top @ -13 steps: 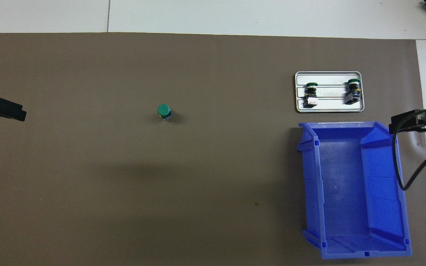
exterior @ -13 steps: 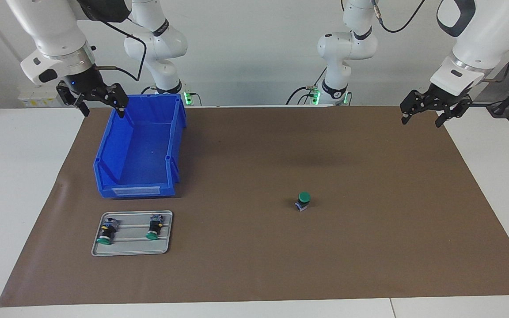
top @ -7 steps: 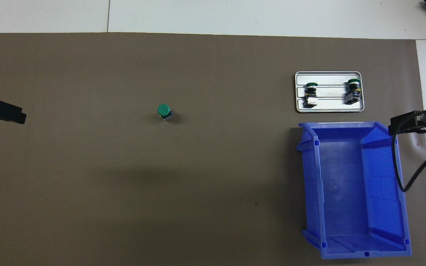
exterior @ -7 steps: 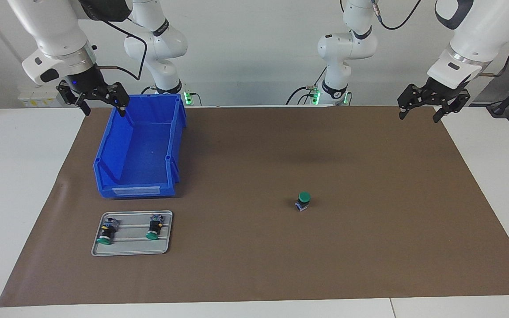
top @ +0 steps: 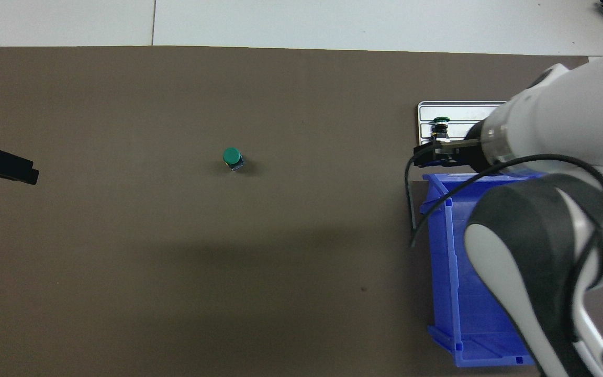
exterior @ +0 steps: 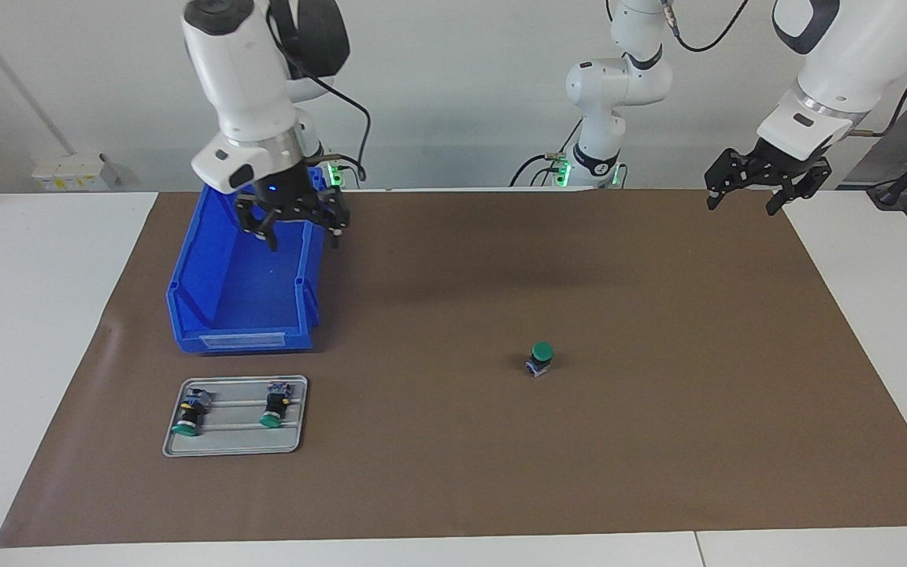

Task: Place and press button with both arms
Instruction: 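Reach the right gripper toward the green button on the table, then grasp the green button with the right gripper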

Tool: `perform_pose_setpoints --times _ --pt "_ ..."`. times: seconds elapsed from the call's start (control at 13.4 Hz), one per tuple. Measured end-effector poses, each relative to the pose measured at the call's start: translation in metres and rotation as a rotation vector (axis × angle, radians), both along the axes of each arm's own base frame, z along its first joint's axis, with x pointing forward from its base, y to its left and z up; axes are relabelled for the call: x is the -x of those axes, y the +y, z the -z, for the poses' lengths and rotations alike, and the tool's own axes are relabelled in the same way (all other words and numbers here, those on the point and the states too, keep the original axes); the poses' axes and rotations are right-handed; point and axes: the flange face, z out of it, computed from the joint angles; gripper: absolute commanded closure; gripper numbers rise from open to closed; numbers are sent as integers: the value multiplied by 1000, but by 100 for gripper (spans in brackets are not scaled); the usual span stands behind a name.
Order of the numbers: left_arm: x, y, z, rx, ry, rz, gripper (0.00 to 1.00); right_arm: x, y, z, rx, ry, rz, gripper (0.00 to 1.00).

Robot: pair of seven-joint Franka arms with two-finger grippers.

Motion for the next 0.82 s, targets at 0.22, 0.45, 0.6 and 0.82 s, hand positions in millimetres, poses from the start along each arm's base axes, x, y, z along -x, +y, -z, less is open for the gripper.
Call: perform_pose_setpoints --times 0.22,0.45,0.6,0.82 --pt "0 0 1 0 2 -2 0 -14 97 64 -26 -29 64 0" --pt "0 1 1 -1 2 -2 0 -5 186 99 -42 -35 81 0" --pt "0 1 1 -1 2 -2 0 -2 222 100 -66 -72 55 0" --pt "0 1 1 -1 3 -2 0 -8 273 127 -79 -125 -3 0"
